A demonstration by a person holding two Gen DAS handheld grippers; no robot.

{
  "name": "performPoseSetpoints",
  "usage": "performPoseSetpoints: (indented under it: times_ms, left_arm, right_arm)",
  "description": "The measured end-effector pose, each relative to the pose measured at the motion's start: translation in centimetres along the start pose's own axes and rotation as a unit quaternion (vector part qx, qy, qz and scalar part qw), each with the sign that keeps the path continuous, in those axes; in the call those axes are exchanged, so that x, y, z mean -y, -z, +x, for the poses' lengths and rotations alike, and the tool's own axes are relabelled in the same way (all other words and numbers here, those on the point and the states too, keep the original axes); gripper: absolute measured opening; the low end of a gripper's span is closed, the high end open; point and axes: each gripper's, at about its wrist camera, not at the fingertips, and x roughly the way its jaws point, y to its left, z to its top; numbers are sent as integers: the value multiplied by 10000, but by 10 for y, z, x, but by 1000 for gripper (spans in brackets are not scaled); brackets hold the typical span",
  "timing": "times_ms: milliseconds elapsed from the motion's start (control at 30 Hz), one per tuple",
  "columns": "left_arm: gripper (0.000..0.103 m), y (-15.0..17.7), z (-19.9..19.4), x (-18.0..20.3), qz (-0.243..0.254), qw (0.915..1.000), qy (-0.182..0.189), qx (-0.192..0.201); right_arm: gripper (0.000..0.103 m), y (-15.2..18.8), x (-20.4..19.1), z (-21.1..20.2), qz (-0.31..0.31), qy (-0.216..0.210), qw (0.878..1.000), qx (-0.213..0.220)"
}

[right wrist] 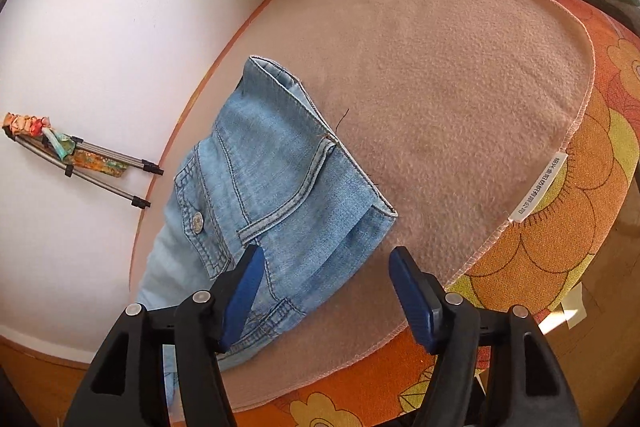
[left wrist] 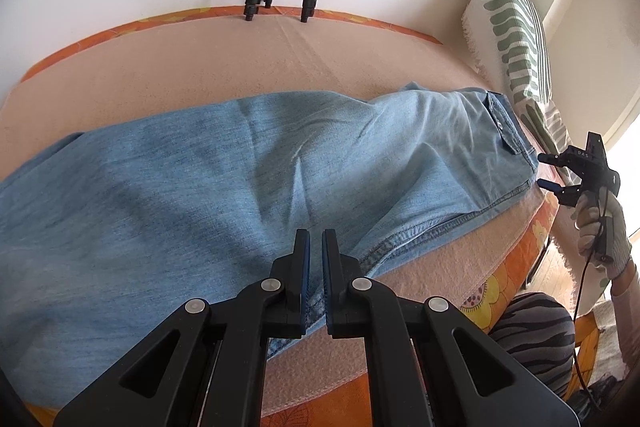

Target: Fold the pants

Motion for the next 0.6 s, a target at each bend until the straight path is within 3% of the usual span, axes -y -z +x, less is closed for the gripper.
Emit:
performPoseSetpoints:
  times_ms: [67, 133, 200, 233, 333, 500, 600]
  left_arm:
    - [5, 4, 0, -3, -33, 10000, 24, -5]
    - [5, 7, -1, -6, -63, 10000, 21, 6]
    - [5, 8, -5, -11, -116, 9999, 36, 53]
    - [5, 8, -7, -14, -146, 9999, 25, 75]
    - [5, 8, -13, -20, -204, 9997, -24, 112]
    - [6, 8, -21, -21, -240, 9995, 43, 185]
    - [6, 12, -17, -14, -61, 9999, 40, 99]
  right_arm:
    - [57, 0, -6, 9, 67, -64, 10000, 5]
    - [41, 0, -13, 16, 17, 38, 9999, 108]
    - [15, 1, -17, 24, 131, -100, 9998, 79]
    - [11, 1, -19, 23, 72, -87, 9998, 133]
    - [6, -1, -48, 16, -610, 194, 9972, 375]
    - [4, -13, -111, -36, -1779, 163, 9795, 927]
    - [4, -4, -121, -66, -2124, 107, 9714, 1058]
